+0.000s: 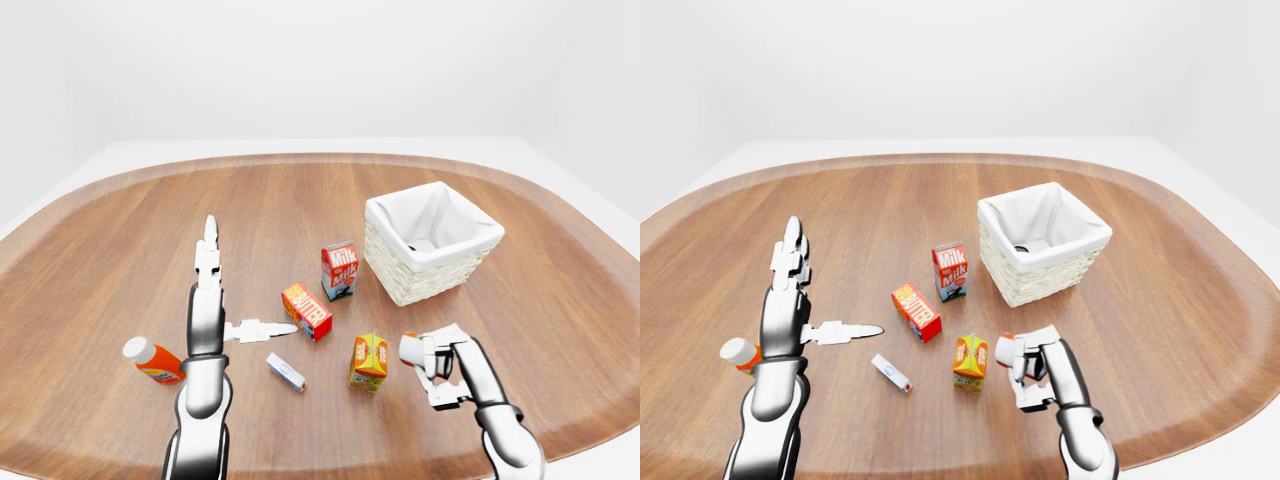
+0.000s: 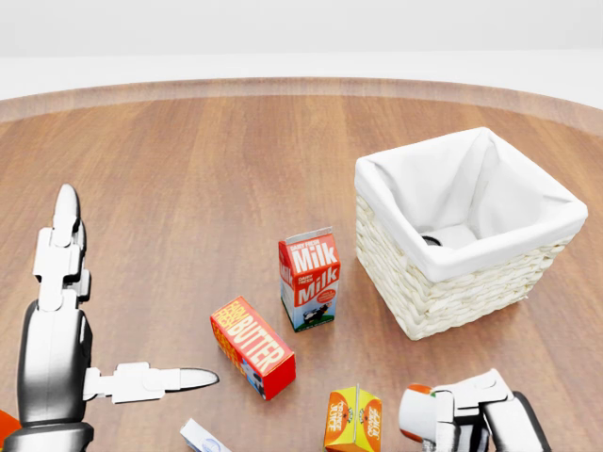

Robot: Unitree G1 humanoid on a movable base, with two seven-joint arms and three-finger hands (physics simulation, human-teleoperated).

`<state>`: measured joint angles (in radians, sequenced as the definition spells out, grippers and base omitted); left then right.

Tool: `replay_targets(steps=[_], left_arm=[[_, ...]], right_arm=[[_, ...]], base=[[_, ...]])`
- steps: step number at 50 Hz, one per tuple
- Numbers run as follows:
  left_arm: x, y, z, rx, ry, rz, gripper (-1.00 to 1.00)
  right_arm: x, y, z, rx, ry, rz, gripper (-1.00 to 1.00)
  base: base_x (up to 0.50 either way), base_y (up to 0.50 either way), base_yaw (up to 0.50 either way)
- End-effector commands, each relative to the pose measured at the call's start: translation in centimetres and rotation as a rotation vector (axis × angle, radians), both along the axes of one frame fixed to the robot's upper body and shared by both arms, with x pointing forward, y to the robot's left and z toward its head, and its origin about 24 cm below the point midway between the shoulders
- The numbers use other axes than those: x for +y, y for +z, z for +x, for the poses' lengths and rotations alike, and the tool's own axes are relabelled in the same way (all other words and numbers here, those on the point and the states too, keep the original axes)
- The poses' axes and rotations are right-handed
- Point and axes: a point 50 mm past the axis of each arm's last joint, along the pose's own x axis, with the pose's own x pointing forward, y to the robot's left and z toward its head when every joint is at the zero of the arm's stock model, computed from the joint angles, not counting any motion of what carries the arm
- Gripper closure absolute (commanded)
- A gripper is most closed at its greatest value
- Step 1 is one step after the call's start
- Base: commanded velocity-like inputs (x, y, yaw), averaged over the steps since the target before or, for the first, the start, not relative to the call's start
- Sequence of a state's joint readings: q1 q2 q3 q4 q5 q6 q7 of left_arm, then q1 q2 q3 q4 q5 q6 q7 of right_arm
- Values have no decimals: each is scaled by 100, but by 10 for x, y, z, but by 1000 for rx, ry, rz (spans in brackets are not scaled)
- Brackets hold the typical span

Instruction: Pick up the alphabet soup and the tomato sauce, and put them in the basket.

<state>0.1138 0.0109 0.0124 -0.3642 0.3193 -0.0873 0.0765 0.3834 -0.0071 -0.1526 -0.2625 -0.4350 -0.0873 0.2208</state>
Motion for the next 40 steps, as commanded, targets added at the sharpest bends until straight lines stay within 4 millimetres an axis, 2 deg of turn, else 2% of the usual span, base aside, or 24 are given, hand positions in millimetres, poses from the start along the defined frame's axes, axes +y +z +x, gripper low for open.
replay_targets(steps=[1, 3, 19, 20, 23, 31, 40], left_arm=[[0, 1, -1, -3, 0, 1, -100], [0, 0, -1, -1, 1, 0, -100], [0, 2, -1, -9, -2, 0, -100], [0, 2, -1, -9, -2, 1, -100], [0, 2, -1, -9, -2, 0, -100], [0, 2, -1, -9, -2, 1, -100], [0, 2, -1, -9, -3, 0, -100]], right_arm=[[-5, 15, 9, -74, -12, 12, 100], [-6, 15, 10, -76, -18, 9, 100], [-8, 57, 24, -261, 19, 9, 100], [-10, 50, 25, -239, 0, 9, 100], [-8, 62, 26, -286, 21, 5, 100], [-9, 69, 35, -324, 20, -3, 100], [-6, 89, 46, -423, 40, -7, 100]], base=[[0, 0, 0], [0, 0, 0], [0, 0, 0], [0, 0, 0], [0, 0, 0], [0, 0, 0], [0, 0, 0]])
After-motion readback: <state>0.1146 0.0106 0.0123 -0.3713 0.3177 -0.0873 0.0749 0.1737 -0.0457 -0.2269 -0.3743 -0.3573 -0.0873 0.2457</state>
